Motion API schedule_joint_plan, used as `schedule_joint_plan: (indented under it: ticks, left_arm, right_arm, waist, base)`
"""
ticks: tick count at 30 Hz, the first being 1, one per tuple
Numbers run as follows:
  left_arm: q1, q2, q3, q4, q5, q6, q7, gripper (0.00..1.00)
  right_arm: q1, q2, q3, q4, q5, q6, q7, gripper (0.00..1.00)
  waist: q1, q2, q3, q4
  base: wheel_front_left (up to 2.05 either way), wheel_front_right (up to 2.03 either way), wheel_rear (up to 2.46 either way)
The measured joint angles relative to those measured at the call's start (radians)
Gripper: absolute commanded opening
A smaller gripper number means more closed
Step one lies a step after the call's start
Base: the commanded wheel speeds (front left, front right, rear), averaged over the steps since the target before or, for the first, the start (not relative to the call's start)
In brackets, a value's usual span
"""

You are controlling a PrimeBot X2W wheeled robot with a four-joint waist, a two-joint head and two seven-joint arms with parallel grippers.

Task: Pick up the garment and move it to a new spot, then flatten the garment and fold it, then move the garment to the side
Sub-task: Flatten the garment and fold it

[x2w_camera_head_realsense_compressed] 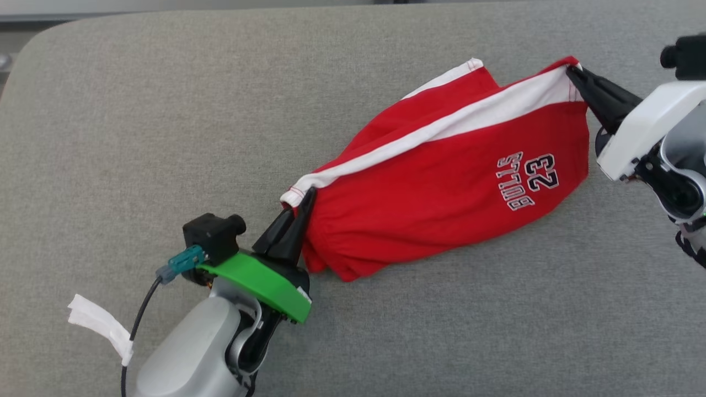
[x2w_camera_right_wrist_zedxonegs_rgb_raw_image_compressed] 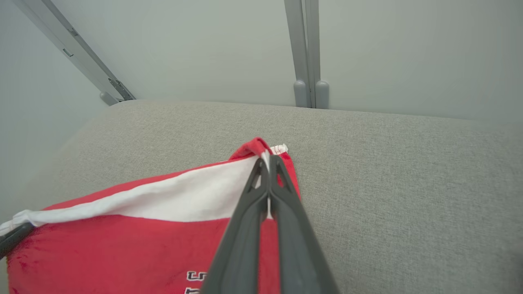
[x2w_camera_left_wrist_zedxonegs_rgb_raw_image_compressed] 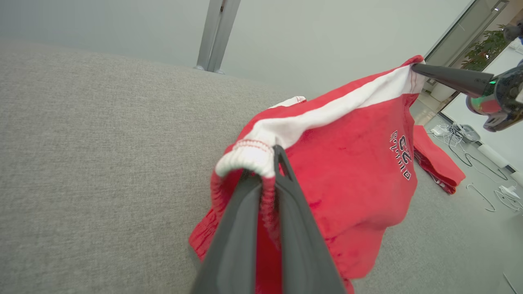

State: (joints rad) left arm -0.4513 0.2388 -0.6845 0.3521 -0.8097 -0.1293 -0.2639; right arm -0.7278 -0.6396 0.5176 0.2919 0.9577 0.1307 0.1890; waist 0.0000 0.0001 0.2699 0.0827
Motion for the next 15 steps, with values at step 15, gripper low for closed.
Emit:
schedule_joint_plan:
  ticks: [15]
  left_arm:
    - [-0.124,-0.135,0.037,0.128,0.005,0.000,0.000,0.00]
  right_arm:
    - [-0.266,0.104,0.047,0.324,-0.132,0.000,-0.014,0.00]
  waist:
    - [0.0000,0.0000,0.130,0.106]
  base:
    - [0.00,0.00,0.00]
